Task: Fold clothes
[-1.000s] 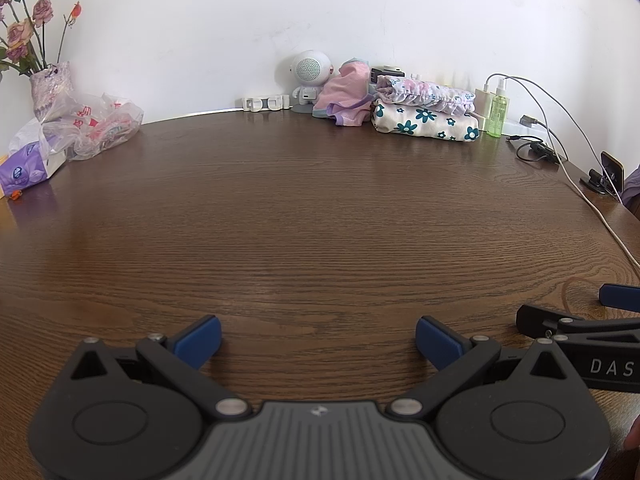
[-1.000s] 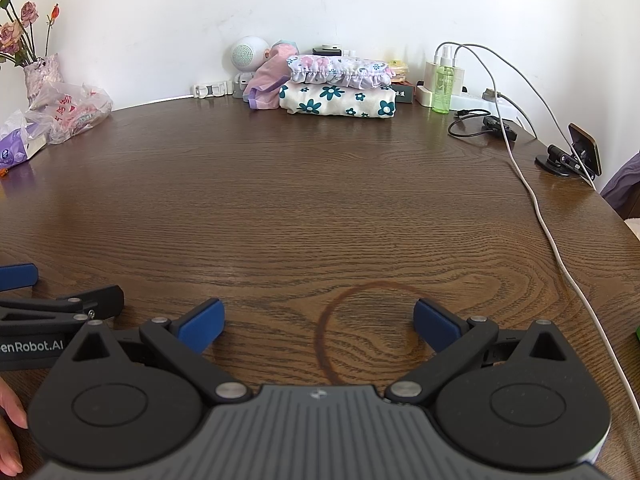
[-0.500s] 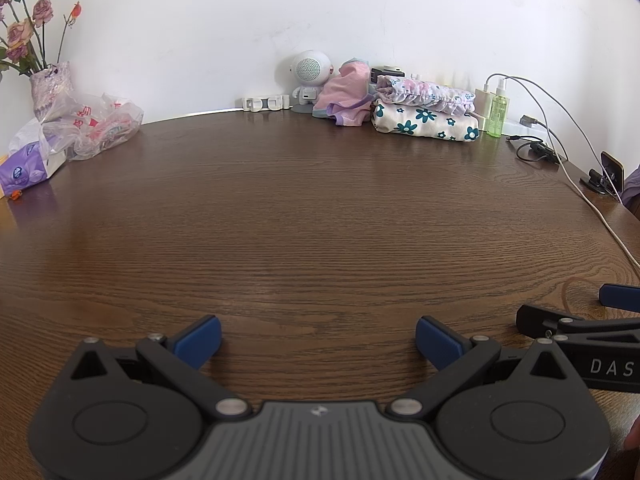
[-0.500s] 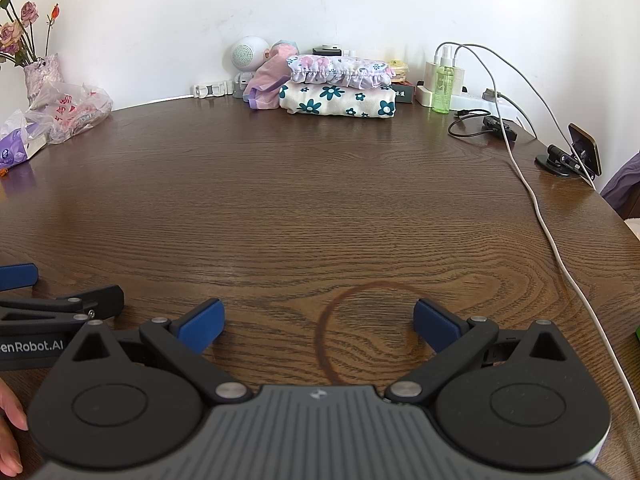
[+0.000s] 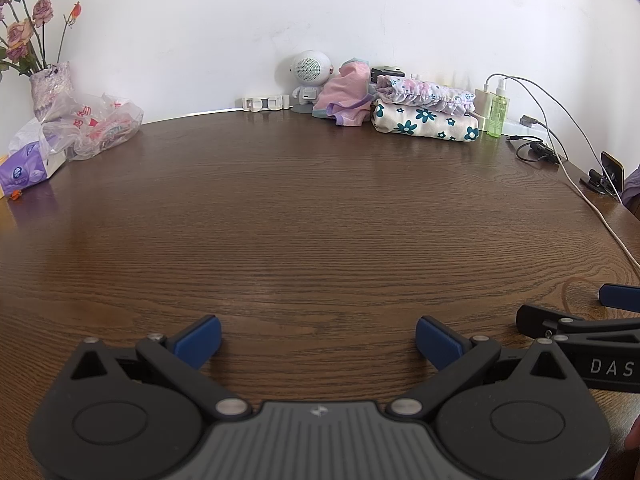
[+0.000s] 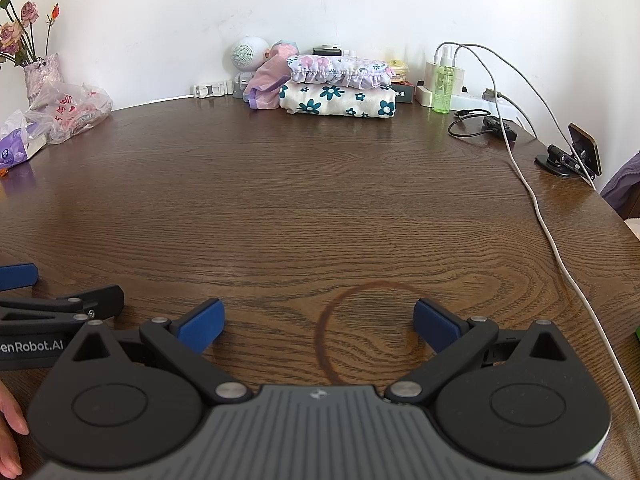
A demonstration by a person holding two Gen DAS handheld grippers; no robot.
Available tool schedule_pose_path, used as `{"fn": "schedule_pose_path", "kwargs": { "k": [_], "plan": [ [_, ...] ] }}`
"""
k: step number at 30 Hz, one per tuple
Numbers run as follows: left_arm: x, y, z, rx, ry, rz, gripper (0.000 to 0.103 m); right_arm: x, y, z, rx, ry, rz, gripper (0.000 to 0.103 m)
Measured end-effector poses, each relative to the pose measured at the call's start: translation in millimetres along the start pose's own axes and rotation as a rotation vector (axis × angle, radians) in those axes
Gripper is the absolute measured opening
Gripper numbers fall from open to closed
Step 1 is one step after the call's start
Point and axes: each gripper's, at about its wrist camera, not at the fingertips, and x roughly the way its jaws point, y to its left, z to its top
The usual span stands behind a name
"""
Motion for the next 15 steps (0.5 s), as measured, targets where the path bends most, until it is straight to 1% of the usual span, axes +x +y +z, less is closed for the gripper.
{"fn": "schedule_pose_path", "kwargs": {
  "k": [15],
  "plan": [
    [-0.2,0.2,0.1,0.000,0.000,-0.004,0.103,-0.6,1.4,0.0,0.000,0.001,-0.003,0.102]
  ]
}}
